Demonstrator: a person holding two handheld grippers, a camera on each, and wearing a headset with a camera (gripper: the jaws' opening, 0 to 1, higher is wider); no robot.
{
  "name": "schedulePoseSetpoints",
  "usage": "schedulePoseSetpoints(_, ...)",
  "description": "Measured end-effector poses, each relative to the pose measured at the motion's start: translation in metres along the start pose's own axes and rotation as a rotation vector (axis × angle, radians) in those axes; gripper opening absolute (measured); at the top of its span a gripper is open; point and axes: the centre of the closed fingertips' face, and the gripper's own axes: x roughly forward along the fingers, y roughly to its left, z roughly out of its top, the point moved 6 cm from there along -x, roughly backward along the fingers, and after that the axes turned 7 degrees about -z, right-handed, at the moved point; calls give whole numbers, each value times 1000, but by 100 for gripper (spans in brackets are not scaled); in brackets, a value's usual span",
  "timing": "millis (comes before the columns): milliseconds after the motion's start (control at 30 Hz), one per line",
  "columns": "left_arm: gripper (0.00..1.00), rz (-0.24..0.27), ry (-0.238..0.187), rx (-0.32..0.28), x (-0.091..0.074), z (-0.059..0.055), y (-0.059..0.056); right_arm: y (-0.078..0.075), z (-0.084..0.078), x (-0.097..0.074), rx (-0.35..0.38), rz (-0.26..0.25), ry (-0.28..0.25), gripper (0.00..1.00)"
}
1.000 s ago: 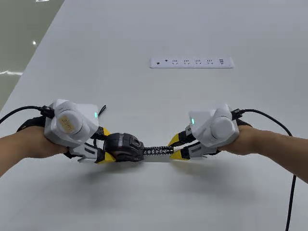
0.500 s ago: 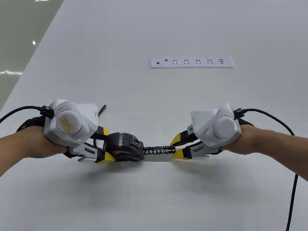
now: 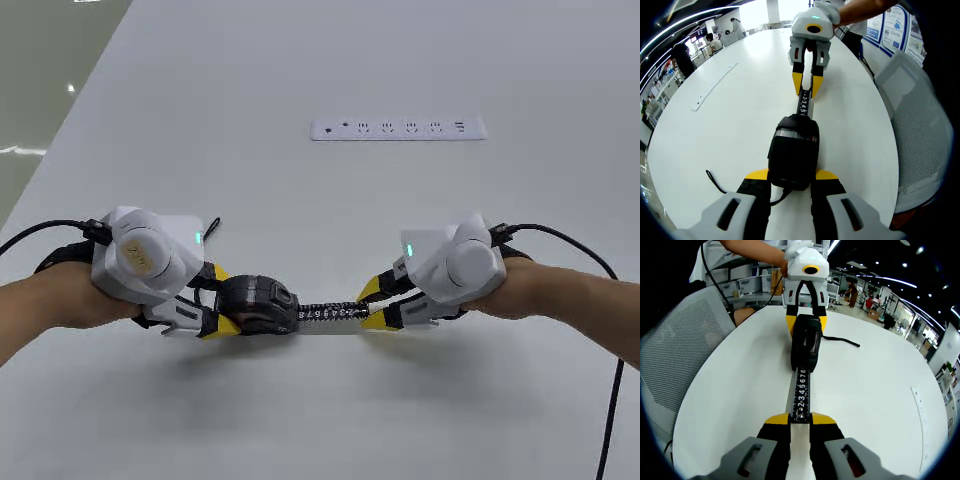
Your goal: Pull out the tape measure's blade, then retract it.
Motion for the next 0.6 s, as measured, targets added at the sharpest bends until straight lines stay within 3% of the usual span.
schedulePoseSetpoints(600, 25, 2, -1, -2, -1, -1, -1, 0, -4, -4, -2, 2, 8, 13)
